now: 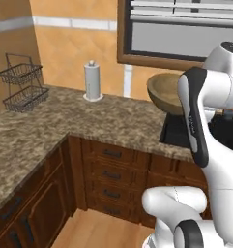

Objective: Pick the sweet potato from the sink and place it in the bowl. Then pick the bowl and place it in the microwave. Then close the microwave door and press the start button.

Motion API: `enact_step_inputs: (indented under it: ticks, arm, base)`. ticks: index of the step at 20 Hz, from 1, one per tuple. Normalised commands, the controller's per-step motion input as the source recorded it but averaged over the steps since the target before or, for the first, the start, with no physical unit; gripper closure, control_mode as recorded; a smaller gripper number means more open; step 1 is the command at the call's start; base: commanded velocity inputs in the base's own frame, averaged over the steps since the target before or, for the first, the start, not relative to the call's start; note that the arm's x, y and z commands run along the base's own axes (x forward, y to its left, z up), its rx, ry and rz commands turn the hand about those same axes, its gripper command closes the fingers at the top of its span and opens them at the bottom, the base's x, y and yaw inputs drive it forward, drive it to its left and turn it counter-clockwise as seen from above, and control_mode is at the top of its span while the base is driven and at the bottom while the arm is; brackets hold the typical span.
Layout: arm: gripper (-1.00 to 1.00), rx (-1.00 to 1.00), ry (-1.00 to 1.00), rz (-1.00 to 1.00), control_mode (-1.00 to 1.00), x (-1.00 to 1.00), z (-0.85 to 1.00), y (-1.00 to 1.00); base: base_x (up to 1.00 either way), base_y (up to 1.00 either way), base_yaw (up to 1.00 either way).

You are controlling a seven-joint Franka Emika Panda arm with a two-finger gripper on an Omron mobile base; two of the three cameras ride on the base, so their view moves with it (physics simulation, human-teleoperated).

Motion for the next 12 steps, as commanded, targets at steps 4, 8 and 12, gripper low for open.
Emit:
enact_step_inputs:
  ticks: [4, 8, 12]
  arm:
    - [1.00, 0.00, 0.00, 0.00, 1.00, 0.00, 0.00, 0.00]
    - [1.00, 0.00, 0.00, 0.00, 1.00, 0.00, 0.00, 0.00]
    - [1.00, 0.00, 0.00, 0.00, 1.00, 0.00, 0.00, 0.00]
  base:
    - [0.00, 0.41, 0.88]
    - [0.00, 0.22, 0.91]
    - [0.00, 0.18, 0.93]
